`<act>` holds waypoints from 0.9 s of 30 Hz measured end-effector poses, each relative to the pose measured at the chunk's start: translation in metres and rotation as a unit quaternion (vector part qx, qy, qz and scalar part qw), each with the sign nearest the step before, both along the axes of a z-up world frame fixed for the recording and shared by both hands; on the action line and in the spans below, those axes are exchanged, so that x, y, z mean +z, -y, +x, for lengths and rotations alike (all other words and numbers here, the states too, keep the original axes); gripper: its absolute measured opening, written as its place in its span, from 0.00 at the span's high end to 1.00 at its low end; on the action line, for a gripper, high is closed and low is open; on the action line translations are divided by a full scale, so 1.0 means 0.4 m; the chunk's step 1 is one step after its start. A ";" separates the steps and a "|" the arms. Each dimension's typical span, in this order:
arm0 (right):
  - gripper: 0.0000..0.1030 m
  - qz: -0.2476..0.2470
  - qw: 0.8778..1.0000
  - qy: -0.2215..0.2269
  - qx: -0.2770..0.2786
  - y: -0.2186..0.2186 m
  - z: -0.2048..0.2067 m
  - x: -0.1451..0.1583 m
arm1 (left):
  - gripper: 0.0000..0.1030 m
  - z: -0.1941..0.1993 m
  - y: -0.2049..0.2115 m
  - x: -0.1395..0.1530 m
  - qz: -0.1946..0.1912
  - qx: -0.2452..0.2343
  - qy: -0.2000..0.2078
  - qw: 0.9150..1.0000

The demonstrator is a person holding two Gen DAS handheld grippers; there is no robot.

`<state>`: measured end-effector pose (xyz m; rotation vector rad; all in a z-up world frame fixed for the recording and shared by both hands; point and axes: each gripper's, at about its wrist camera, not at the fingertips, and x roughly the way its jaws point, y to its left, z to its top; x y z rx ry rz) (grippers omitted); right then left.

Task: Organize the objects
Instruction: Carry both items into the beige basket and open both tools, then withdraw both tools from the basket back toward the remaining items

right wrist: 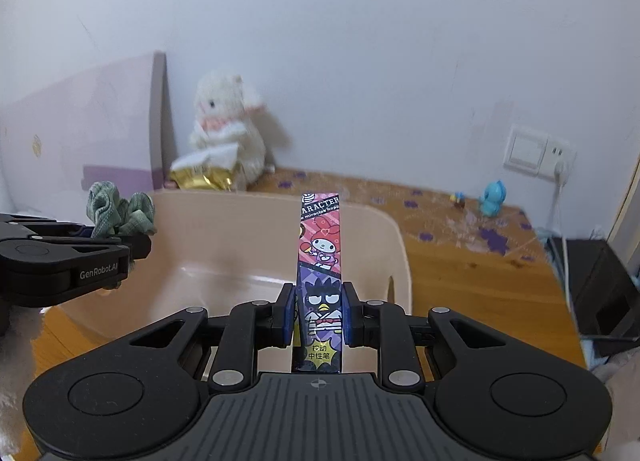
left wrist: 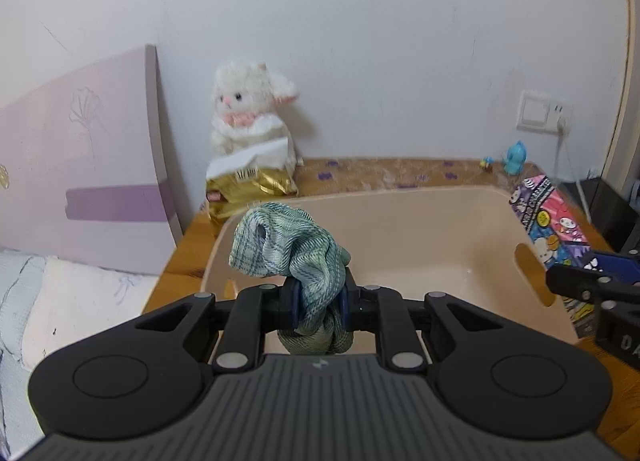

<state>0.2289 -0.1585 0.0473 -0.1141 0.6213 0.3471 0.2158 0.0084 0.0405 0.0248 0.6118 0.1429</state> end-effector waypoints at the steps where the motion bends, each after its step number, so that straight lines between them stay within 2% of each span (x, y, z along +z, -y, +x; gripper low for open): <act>1: 0.80 -0.002 1.000 -0.009 -0.002 -0.005 0.015 -0.012 | 0.80 0.014 0.002 -0.011 0.004 0.003 -0.009 1.000; 6: 0.80 -0.022 0.999 -0.043 -0.009 -0.026 0.067 -0.065 | 0.80 0.071 0.001 -0.075 0.015 0.004 -0.058 0.998; 11: 0.80 -0.035 0.998 -0.055 -0.009 -0.037 0.069 -0.084 | 0.77 0.071 -0.001 -0.101 0.018 0.002 -0.075 0.997; 13: 0.69 -0.031 0.998 -0.054 -0.011 -0.030 0.062 -0.082 | 0.74 0.063 -0.002 -0.098 0.020 0.004 -0.071 0.997; 15: 0.63 -0.026 0.998 -0.048 -0.010 -0.021 0.051 -0.072 | 0.70 0.049 0.002 -0.087 0.019 0.003 -0.066 0.998; 16: 0.60 -0.023 0.999 -0.046 -0.009 -0.017 0.044 -0.067 | 0.55 0.041 0.001 -0.080 0.016 0.001 -0.062 0.998; 18: 0.46 -0.015 0.999 -0.039 -0.010 -0.006 0.032 -0.052 | 0.38 0.025 0.005 -0.063 0.017 0.001 -0.047 0.999; 24: 0.25 0.008 1.000 -0.017 -0.008 0.023 -0.028 0.004 | 0.28 -0.032 0.010 -0.009 0.021 0.007 -0.014 1.000; 27: 0.22 0.015 1.000 -0.011 -0.003 0.036 -0.064 0.026 | 0.23 -0.067 0.005 0.013 0.013 0.012 -0.003 1.000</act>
